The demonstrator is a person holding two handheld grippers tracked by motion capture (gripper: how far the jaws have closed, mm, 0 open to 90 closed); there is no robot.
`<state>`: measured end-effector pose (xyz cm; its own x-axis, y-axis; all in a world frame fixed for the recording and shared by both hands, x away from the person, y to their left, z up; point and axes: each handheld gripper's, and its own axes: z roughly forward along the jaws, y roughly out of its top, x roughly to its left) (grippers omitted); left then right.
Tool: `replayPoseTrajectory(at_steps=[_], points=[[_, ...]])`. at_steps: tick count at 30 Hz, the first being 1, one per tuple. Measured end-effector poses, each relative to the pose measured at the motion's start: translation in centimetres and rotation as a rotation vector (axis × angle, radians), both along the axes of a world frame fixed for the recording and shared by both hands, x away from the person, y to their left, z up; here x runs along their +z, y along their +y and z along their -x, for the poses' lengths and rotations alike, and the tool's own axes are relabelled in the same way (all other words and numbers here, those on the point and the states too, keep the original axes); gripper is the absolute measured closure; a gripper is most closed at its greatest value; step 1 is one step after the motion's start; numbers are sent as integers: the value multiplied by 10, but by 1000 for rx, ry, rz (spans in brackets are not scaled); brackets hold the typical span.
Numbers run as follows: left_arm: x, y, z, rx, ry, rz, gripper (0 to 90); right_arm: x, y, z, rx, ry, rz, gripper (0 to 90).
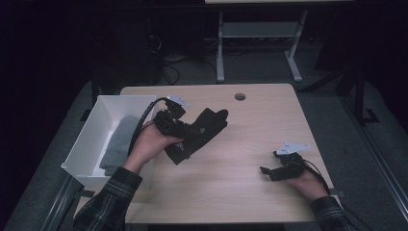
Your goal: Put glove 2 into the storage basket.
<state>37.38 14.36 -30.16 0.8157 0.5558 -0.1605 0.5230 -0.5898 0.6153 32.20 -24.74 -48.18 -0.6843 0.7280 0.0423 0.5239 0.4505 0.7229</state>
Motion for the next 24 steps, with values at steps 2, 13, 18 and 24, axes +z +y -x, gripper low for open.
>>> replayPoseTrajectory(at_steps=[2, 13, 18, 24], points=[[8, 6, -1, 10, -9, 0, 639, 0, 0, 0, 1, 0, 0, 143], [39, 52, -3, 107, -35, 19, 639, 0, 0, 0, 0, -2, -3, 143], [47, 79, -3, 166, -42, 24, 638, 0, 0, 0, 1, 1, -1, 142], [52, 114, -2, 250, -52, 38, 638, 0, 0, 0, 0, 0, -2, 141]])
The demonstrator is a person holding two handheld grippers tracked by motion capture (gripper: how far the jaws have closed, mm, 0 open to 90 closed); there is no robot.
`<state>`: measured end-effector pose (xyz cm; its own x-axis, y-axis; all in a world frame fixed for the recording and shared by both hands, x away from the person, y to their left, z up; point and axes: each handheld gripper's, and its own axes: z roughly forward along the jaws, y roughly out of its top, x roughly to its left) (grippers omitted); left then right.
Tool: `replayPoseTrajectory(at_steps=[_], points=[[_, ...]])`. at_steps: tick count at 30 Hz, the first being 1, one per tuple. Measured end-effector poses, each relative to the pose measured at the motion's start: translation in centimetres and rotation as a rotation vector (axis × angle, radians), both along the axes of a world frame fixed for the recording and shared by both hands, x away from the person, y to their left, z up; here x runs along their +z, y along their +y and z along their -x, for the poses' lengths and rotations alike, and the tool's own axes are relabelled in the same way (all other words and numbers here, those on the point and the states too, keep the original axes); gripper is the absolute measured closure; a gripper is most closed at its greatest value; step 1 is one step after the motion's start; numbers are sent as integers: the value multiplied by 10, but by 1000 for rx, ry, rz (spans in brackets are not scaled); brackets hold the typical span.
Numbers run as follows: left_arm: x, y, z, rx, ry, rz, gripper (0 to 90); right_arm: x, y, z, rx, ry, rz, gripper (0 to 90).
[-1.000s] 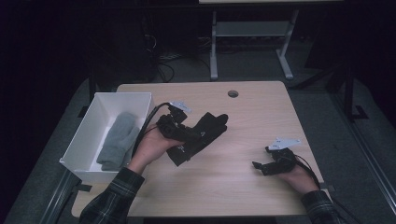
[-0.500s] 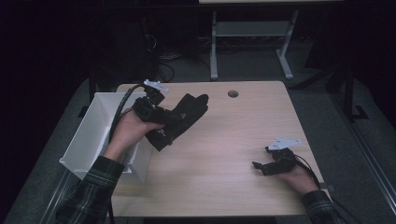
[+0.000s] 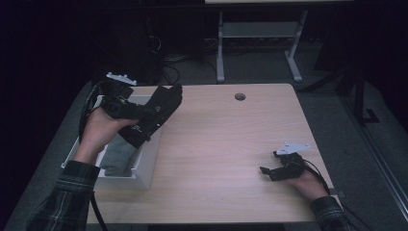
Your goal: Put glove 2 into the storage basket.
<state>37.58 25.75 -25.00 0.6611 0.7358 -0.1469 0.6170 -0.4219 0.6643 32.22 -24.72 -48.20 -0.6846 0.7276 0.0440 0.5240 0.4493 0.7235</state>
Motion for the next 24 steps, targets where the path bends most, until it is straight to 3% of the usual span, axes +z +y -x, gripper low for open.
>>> replayPoseTrajectory(at_steps=[10, 17, 24], points=[[-6, 61, 5, 164, 4, -7, 638, 0, 0, 0, 3, -4, 5, 141], [-37, 84, 1, 261, 45, -36, 638, 0, 0, 0, 3, -3, 6, 141], [-69, 91, -6, 309, 79, -60, 636, 0, 0, 0, 2, -2, 6, 141]])
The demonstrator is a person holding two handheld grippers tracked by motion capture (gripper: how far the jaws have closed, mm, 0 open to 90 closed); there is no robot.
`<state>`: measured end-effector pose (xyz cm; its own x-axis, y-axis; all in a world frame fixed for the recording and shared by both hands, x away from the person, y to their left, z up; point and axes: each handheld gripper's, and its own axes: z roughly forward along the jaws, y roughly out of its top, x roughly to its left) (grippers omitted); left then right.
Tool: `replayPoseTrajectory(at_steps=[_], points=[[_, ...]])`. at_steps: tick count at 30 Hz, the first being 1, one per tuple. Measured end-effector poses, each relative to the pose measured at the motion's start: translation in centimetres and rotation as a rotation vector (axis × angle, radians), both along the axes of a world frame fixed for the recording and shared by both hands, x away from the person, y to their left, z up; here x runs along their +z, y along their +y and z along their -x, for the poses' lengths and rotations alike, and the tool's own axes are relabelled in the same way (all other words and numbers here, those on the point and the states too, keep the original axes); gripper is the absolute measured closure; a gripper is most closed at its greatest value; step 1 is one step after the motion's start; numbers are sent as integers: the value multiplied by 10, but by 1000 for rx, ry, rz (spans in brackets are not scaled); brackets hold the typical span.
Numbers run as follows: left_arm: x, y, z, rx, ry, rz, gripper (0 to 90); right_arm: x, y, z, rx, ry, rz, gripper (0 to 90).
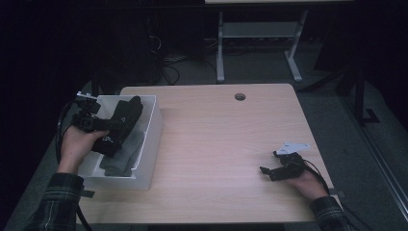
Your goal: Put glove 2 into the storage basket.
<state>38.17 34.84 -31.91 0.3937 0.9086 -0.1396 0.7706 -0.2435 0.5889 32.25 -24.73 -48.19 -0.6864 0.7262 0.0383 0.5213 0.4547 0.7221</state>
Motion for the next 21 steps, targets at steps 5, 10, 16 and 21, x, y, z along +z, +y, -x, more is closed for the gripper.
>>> replayPoseTrajectory(at_steps=[5, 10, 16, 21], points=[[-20, 1, -4, 28, 25, -22, 633, 0, 0, 0, 0, 1, -1, 141], [-42, 2, -8, 45, 54, -62, 622, 0, 0, 0, 0, 1, 0, 141], [-57, 4, -9, 37, 54, -85, 578, 0, 0, 0, 0, 0, 0, 141], [-57, 2, -9, 45, 39, -88, 458, 0, 0, 0, 0, 0, 0, 141]])
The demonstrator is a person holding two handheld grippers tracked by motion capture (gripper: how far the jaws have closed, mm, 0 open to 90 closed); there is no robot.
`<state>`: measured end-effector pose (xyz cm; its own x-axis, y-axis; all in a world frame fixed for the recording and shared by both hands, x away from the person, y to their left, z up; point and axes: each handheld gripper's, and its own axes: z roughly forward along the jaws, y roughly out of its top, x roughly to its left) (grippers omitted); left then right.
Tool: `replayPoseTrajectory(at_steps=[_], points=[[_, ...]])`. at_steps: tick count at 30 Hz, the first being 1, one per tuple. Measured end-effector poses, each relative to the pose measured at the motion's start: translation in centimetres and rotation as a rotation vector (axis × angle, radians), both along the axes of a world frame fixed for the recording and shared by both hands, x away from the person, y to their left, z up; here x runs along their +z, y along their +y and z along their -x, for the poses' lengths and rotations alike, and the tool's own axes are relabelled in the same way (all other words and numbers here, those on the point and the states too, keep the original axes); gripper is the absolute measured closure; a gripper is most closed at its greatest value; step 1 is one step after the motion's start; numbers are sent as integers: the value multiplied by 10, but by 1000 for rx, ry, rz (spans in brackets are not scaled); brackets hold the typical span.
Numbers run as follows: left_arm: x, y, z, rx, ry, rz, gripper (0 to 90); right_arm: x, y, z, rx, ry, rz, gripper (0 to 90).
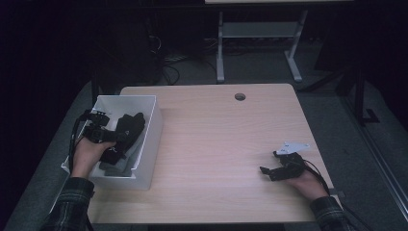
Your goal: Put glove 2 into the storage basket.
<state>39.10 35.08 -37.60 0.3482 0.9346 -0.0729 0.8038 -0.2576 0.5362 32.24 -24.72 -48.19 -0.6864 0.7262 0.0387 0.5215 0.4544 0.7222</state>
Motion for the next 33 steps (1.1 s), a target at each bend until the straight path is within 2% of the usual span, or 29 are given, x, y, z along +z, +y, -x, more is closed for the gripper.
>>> replayPoseTrajectory(at_steps=[5, 11, 16, 23, 33], points=[[7, 0, -1, 5, -35, -7, 312, 0, 0, 0, 1, -1, 0, 141], [18, 0, -1, 6, -74, -3, 268, 0, 0, 0, 1, -1, 0, 141], [34, -3, 1, -18, -112, 16, 252, 0, 0, 0, 0, 0, 0, 141], [53, -22, 3, -87, -150, 48, 219, 0, 0, 0, 0, 0, 0, 141], [72, -64, 7, -207, -197, 117, 207, 0, 0, 0, 1, -1, 1, 140]])
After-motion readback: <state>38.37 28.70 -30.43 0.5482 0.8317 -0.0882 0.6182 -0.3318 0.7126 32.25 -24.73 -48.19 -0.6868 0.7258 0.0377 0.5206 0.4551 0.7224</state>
